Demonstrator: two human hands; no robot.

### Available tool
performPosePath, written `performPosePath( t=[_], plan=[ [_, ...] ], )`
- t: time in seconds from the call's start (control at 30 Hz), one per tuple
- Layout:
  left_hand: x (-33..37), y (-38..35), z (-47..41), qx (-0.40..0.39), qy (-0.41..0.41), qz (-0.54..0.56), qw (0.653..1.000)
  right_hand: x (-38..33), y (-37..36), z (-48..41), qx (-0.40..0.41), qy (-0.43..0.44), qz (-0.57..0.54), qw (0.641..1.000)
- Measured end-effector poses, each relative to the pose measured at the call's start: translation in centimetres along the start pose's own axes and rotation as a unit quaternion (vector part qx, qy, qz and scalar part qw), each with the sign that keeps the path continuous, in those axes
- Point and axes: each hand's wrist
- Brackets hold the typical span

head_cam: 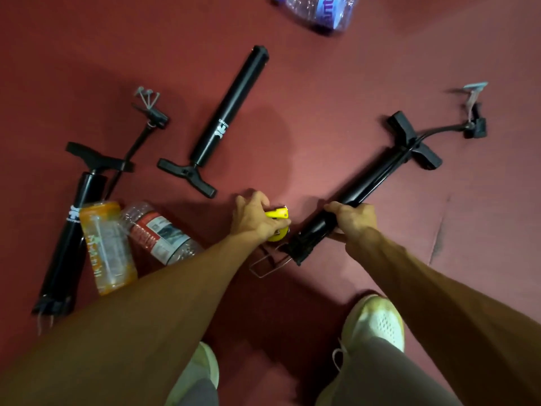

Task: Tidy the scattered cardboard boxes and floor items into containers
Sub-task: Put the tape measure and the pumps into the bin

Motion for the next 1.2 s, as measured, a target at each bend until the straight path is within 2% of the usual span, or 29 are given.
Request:
performPosePath(
  t=[0.1,0.17,0.27,0.4,0.6,0.73,0.93,1.13,1.2],
  plan=[
    [1.3,-0.3,1.2,-0.012,-0.009,-0.046,0.999,-1.0,2.1,1.8,-0.029,0.008,0.0,1.0],
    [2.0,0.0,2.8,-0.004,-0.001,-0.032,0.999,-1.8,3.6,3.6,-0.044,0.015,-0.008,0.999],
    [3.0,1.9,6.3,0.0,0.019,0.084,0.996,-3.3,6.0,7.7,-0.029,0.018,-0.025,0.999],
    [5.0,7.6,13.5,-0.063,0.015,0.199,0.978,-5.5,10.0,14.8,-0.003,0.018,-0.044,0.999],
    [8.3,16.5,26.4,-0.111,-0.052,0.196,0.973,-9.3,16.0,28.3,0.047,0.061,-0.097,0.992],
    [10.8,17.8,35.0,-0.166,-0.098,0.16,0.968,-9.2,20.7,35.5,0.091,0.086,-0.132,0.983],
    [13.0,10.9,44.4,-0.203,-0.173,0.102,0.958,-3.0,30.5,41.2,0.152,0.103,-0.112,0.977],
    [12.4,-2.5,52.7,-0.22,-0.25,0.01,0.943,10.3,42.5,44.5,0.229,0.088,-0.113,0.963],
    [11.8,-7.5,56.0,-0.225,-0.265,-0.024,0.937,14.8,46.6,46.3,0.242,0.057,-0.116,0.962]
  ],
)
Point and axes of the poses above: each hand's wrist, its own z-axis away from the middle knuckle, its own y-axis out of the back of the hand, x = y × z, and after that the axes turned 7 degrees about y, right-handed
